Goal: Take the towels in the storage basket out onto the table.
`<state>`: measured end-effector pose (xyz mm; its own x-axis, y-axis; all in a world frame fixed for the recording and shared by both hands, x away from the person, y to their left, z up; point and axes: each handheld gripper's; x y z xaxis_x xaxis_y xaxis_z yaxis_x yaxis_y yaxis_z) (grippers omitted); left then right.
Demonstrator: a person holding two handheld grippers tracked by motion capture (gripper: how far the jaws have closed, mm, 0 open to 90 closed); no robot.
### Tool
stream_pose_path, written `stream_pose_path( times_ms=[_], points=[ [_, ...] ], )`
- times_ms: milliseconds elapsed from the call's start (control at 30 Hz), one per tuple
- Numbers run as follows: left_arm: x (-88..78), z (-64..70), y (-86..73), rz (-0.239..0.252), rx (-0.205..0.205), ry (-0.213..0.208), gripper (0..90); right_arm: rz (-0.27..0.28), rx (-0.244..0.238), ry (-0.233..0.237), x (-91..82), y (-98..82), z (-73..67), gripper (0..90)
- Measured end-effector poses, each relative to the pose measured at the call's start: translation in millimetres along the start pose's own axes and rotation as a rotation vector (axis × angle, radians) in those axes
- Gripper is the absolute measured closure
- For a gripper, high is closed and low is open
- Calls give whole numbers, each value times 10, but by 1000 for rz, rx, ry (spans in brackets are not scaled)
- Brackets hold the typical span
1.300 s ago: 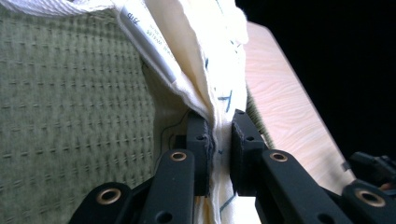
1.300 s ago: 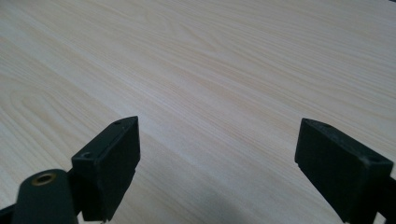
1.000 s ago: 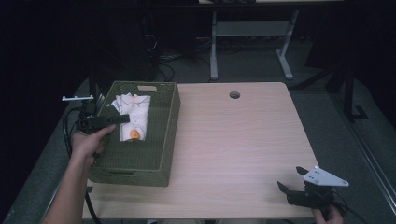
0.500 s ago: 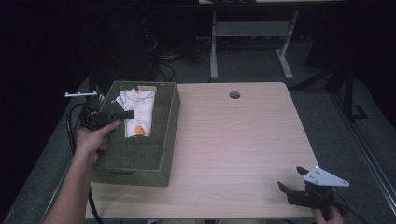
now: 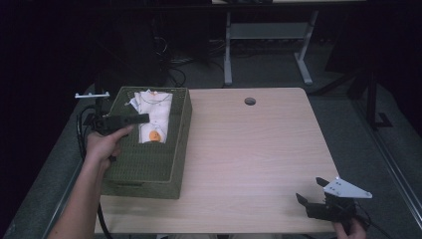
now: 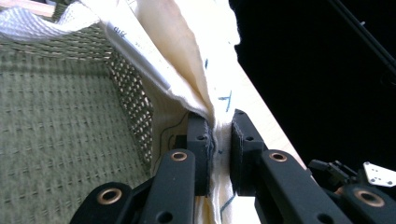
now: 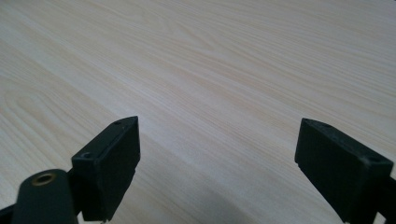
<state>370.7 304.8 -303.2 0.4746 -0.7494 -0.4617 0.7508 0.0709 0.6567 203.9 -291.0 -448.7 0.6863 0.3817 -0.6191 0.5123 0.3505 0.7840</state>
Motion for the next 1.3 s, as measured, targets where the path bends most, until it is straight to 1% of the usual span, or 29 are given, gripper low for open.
stream_pose_path(
  times_ms=[100,167,333,500,600,867,967,1133,1300],
  points=[
    [34,23,11,-15,3,5,806,-1,-4,3,-2,4,-4,139],
    [47,43,19,-10,4,0,806,3,0,3,-4,3,-6,139],
    [91,137,62,-22,28,-14,806,-1,-2,3,6,3,1,139],
    [135,198,86,-24,36,-24,806,5,2,3,13,14,-2,138],
    [165,254,98,-30,53,-35,806,5,-1,5,11,6,7,139],
    [214,294,117,-40,64,-39,807,5,17,0,14,8,24,139],
    [248,316,108,-40,71,-46,807,1,7,2,18,7,26,138],
    [326,371,90,-52,81,-56,806,7,7,3,1,5,12,139],
    [367,392,84,-57,85,-66,807,7,10,1,-1,7,15,138]
  ],
)
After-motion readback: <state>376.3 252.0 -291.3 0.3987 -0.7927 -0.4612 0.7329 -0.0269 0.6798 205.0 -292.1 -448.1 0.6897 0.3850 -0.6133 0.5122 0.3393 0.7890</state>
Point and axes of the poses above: each handheld gripper's, and its own axes: x roughly forward along the jaws, y roughly out of its top, z roughly to its right, and after that the axes turned 3 degrees about -z, right-handed
